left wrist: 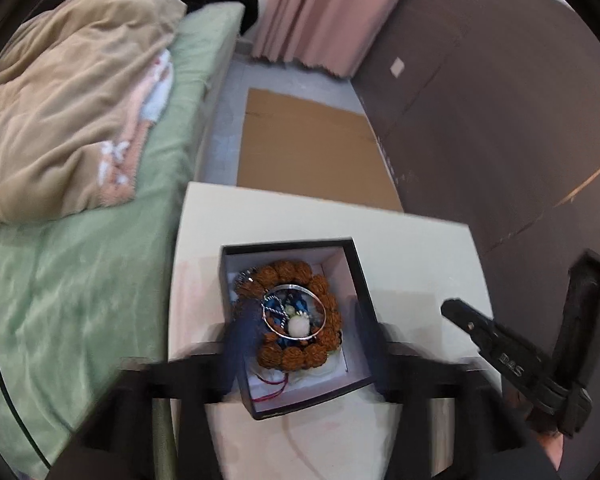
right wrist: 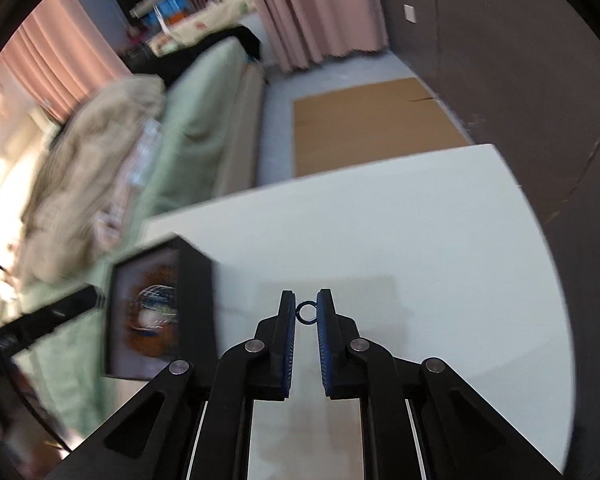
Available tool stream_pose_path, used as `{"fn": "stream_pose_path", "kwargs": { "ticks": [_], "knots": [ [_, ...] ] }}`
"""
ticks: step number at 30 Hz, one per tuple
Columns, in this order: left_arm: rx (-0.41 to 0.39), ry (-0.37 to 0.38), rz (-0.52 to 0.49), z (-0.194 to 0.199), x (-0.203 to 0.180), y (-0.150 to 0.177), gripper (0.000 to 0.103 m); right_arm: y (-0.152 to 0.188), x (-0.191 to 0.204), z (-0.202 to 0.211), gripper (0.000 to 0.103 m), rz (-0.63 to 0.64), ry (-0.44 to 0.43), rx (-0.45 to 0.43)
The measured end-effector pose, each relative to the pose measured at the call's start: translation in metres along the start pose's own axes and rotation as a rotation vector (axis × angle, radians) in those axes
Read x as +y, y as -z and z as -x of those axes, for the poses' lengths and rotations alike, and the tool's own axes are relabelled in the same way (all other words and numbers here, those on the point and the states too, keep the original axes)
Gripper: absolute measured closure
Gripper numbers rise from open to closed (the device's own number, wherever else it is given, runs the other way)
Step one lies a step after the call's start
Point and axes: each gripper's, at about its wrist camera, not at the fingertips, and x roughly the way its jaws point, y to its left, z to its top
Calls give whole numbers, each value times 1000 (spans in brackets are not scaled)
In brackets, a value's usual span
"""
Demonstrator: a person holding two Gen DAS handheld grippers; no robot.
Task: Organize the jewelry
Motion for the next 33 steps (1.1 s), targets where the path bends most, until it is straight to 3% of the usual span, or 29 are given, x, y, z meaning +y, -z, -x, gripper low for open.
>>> {"fn": "stream_pose_path", "kwargs": {
  "ticks": [1,6,13,14,17,18,23,28,30,33],
  "knots": [
    [-25,-3,11,5,3,1,27,1,2,5,91,-8,-52,-12],
    [-62,-12,52,20,19,3,26,9,27,17,93,5,-235,-43],
    [-123,-52,66,35,35,6,26,16,68,6,92,61,-361,-31],
    [-120,-57,67,36,37,7,26,16,72,5,88,68,-358,-28],
    [-115,-58,52,36,38,10,26,18,71,9,50,71,-291,-54],
    [-118,-62,42,37,38,11,26,18,67,12,47,63,-269,-77],
    [-130,-57,48,41,40,12,26,9,47,0,47,7,-181,-54],
    [-127,-62,50,40,43,11,26,3,39,-33,49,31,-72,43],
    [-128,-61,59,40,45,10,26,1,38,-46,58,43,-68,77],
    [-126,-59,76,38,49,7,26,-4,41,-66,62,63,-33,126]
  ]
}}
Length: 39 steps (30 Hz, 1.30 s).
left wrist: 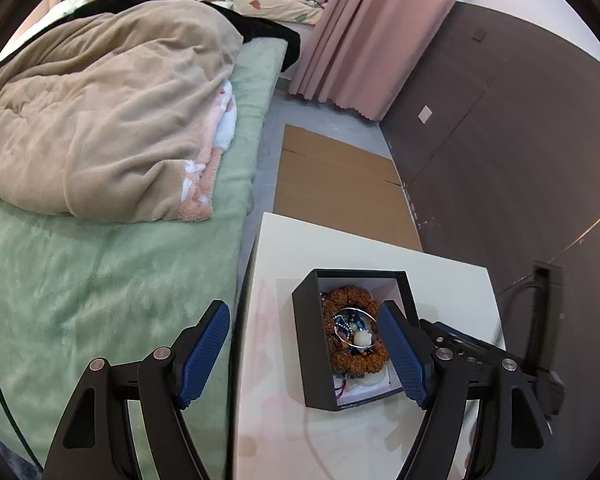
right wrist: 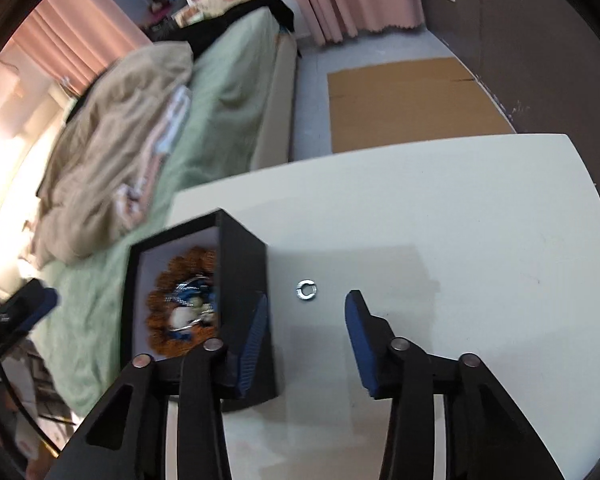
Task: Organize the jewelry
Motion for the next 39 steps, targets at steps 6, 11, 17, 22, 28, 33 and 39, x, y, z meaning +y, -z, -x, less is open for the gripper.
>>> {"fn": "stream_pose_path", "kwargs": {
  "ticks": [6,11,17,22,28,33,39],
  "knots": [
    [0,-2,4,-4,2,-5,26,-1,5,-17,69,49,47,41],
    [3,15,29,-10,5,-12,26,-4,5,-21,73,59,63,43],
    [6,23,39,-14,6,-16,26,-8,8,-25,83,63,48,69],
    [16,27,54,-19,7,-18,26,-8,15,-29,96,68,11,79],
    [22,31,40,-20,3,-18,26,-4,40,-24,97,197,67,93],
    [23,32,41,-19,4,-18,26,-6,33,-18,83,175,70,88],
    [25,39,47,-18,5,-18,26,-9,13,-24,83,131,93,101]
  ]
}}
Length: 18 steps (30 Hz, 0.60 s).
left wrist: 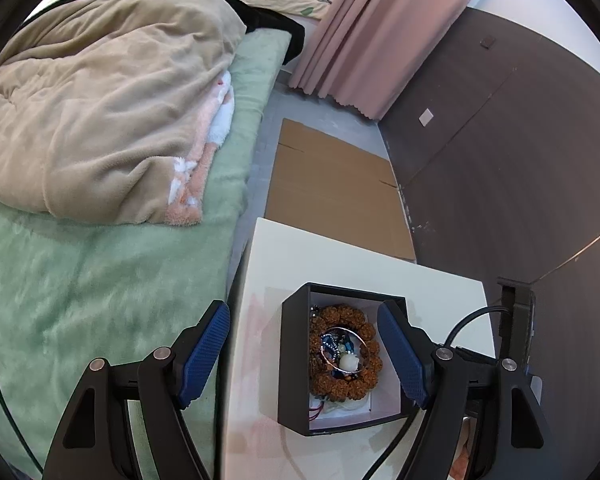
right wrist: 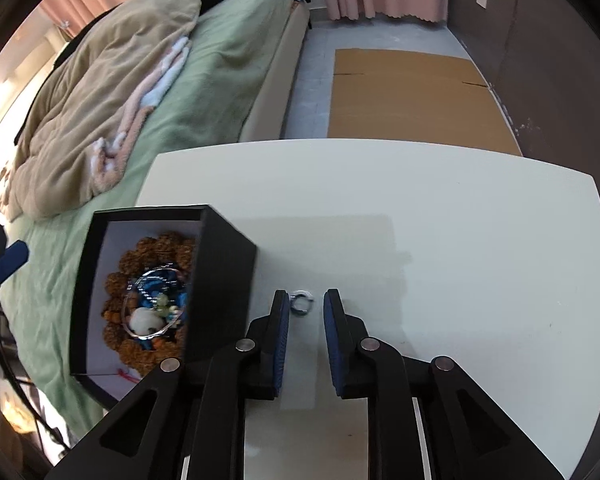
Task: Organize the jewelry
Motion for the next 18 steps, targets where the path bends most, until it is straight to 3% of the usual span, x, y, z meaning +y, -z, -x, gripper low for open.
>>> {"fn": "stream_pose_path", "kwargs": {
  "ticks": [10,18],
  "knots": [
    [4,21,-1,1,0,1,26,-3,0,-4,81,-6,20,-9],
    [10,21,-1,-1,-2,1,26,-3,3,-4,81,17,85,-16]
  ]
}}
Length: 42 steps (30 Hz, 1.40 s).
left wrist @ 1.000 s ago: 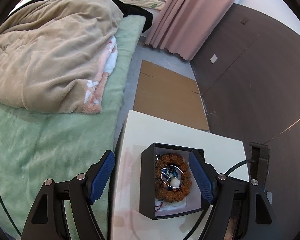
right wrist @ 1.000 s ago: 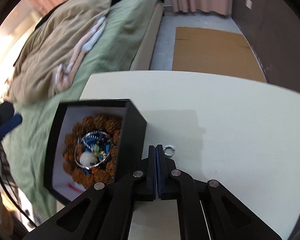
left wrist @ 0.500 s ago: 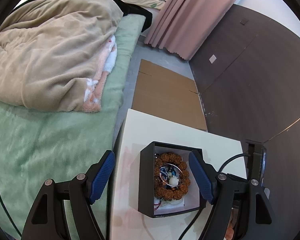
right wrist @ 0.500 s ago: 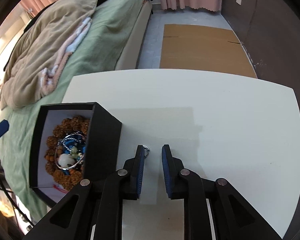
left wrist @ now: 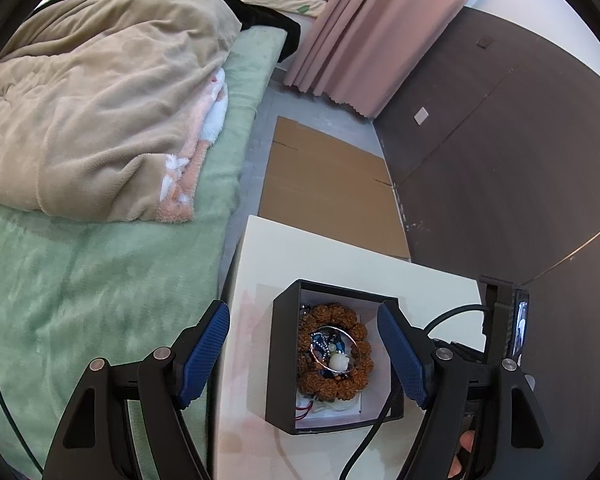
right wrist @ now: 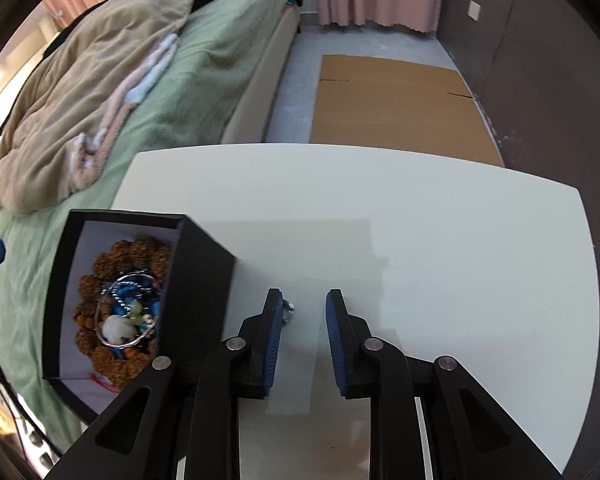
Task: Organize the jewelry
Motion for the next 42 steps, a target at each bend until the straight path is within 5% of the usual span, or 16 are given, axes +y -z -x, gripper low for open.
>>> {"fn": "stream_pose_path", "kwargs": {
  "ticks": [9,14,24,31,42],
  "knots": [
    [3,5,1,-1,0,0,26,2,-12,4,81,-31,35,16],
    [1,6,8,0,2,-2,26,-2,-12,10,81,-50,-53,-12],
    [1,10,16,1,5,-3,26,1,13,-1,81,74,63,-13],
    [-2,3,17,2,6,-3,26,2,1,5,89,43,57,-14],
    [-40,-45,-3,16,8,4,26,5,8,70,89,-10,-278,-194]
  ]
}}
